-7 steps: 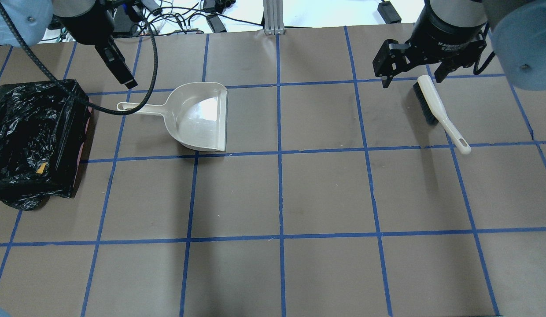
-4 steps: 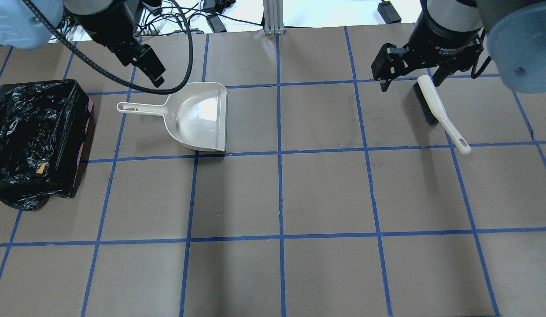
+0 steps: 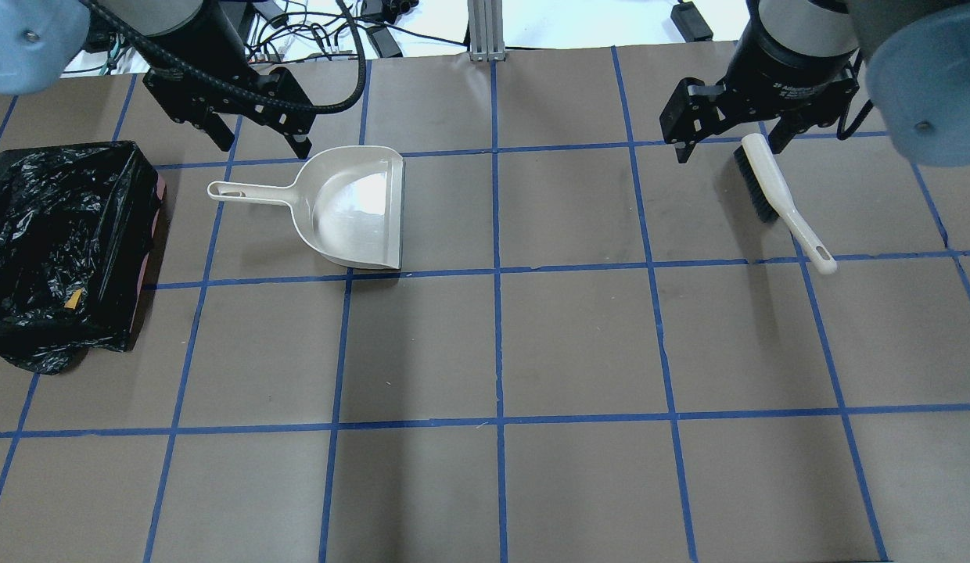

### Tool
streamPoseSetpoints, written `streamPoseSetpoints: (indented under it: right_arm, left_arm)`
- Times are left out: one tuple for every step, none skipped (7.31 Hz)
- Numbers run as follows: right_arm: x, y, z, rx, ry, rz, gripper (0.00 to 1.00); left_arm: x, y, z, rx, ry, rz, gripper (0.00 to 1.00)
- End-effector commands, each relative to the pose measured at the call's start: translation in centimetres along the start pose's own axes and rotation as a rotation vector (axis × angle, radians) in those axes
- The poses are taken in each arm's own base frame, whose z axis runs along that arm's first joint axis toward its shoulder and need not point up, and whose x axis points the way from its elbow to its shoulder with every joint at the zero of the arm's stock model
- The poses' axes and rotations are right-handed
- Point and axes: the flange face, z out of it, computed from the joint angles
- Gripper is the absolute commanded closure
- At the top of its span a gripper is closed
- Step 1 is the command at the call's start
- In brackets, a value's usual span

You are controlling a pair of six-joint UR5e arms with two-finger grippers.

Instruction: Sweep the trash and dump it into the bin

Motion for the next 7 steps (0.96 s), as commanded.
streamPoseSetpoints:
  right_arm:
    - [0.0,-0.1,0.0,0.001,-0.010,0.001,0.00]
    - [0.0,0.2,-0.6,0.013,-0.010,0.001,0.00]
    - [-0.1,0.1,-0.2,0.005,-0.007,0.000,0.00]
    - [-0.1,0.1,0.1,-0.004,-0.008,-0.002,0.00]
    - [0.0,0.1,0.3,-0.004,-0.009,0.001,0.00]
    - [0.0,0.2,0.0,-0.001,-0.009,0.000,0.00]
    - [0.0,0.2,0.0,-0.001,-0.010,0.000,0.00]
  left_arm:
    - [-0.5,1.8,-0.9,-0.004,-0.087,-0.040,0.00]
    - [-0.5,2.5,-1.5,-0.005,-0.108,-0.041,0.00]
    - [-0.1,3.6,-2.3,-0.005,-0.089,-0.043,0.00]
    - [-0.2,3.8,-2.6,0.003,-0.072,-0.047,0.00]
    - [-0.4,3.7,-2.6,0.008,-0.066,-0.052,0.00]
    - [-0.2,3.6,-2.4,0.009,-0.053,-0.048,0.00]
    - [-0.5,3.7,-2.5,0.011,-0.055,-0.041,0.00]
